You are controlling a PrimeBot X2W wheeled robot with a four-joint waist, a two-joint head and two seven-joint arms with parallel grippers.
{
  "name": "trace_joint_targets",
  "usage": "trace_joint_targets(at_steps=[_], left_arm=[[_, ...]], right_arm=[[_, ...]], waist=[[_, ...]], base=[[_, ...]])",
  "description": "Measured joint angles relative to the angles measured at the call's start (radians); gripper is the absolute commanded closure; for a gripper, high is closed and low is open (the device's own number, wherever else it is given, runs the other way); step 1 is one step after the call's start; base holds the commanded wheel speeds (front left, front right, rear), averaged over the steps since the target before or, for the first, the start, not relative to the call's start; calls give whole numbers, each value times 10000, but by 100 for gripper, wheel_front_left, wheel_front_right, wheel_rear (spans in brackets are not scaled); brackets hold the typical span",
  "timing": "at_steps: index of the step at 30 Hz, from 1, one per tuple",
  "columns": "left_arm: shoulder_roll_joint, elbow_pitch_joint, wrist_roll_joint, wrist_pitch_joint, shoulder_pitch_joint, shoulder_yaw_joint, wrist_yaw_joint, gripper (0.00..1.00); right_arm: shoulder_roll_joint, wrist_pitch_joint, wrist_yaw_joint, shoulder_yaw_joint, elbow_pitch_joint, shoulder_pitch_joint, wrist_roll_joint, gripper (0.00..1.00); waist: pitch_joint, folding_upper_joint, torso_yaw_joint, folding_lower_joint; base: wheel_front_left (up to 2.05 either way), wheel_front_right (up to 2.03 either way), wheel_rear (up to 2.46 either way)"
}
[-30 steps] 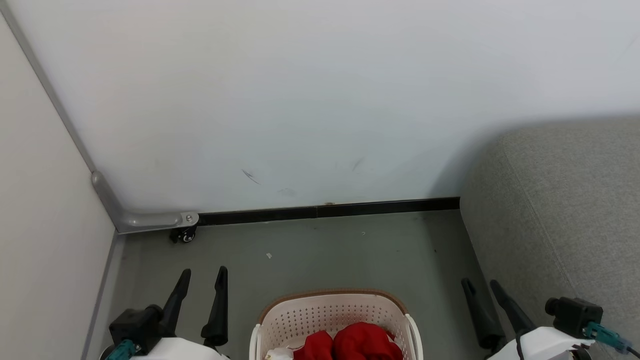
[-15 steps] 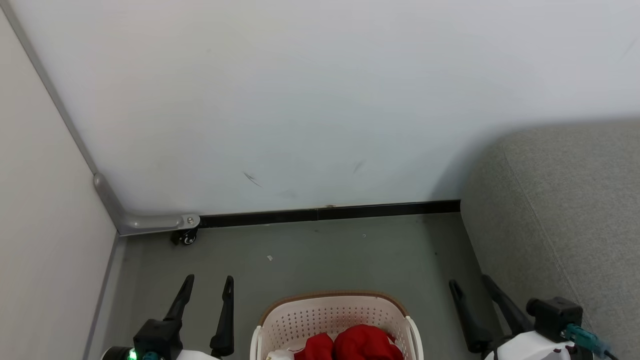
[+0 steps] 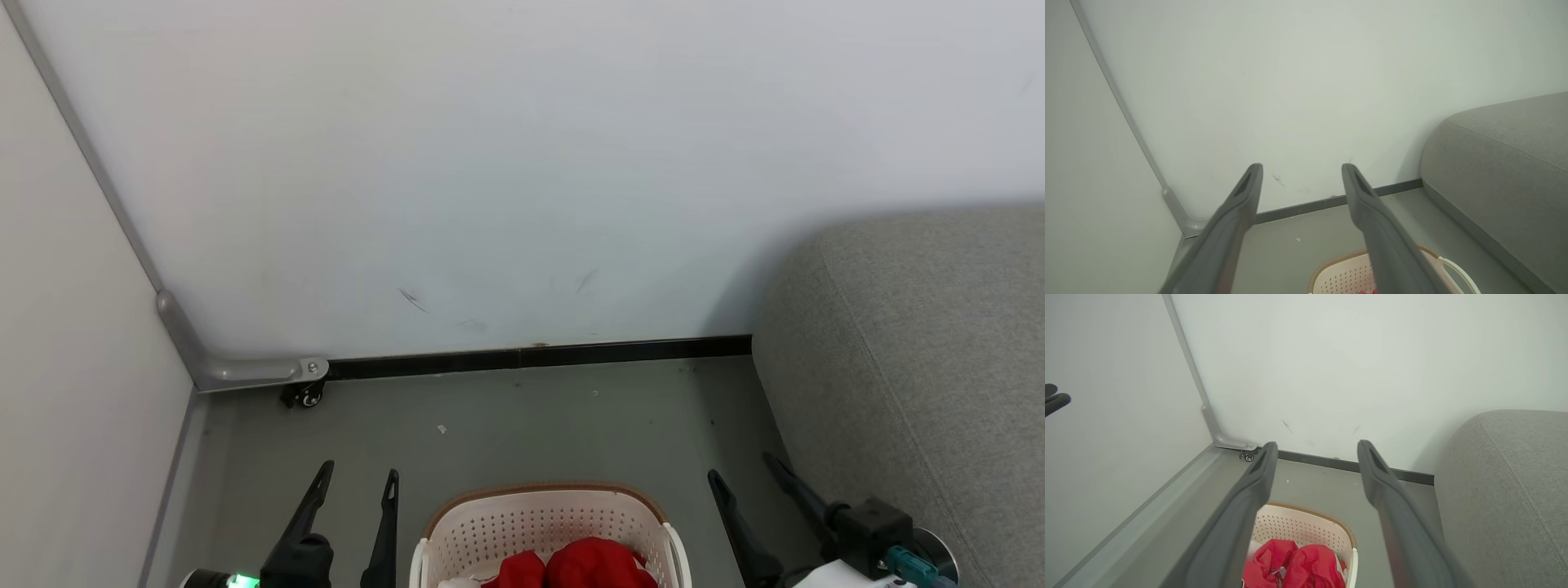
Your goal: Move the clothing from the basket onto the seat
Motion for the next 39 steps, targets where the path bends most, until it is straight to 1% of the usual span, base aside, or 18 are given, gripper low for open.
trace_joint_targets(at_steps=[21, 39], left_arm=[[-10, 518, -587, 0, -13, 332, 201, 0], [-13, 671, -671, 0, -70, 389, 240, 0]], right_arm=[[-2, 0, 0, -65, -77, 154, 134, 0], [-2, 0, -2, -153, -188, 175, 138, 0]], waist=[[2, 0, -102, -1], [126, 0, -107, -2]], base=[[0, 0, 0], [0, 0, 0]])
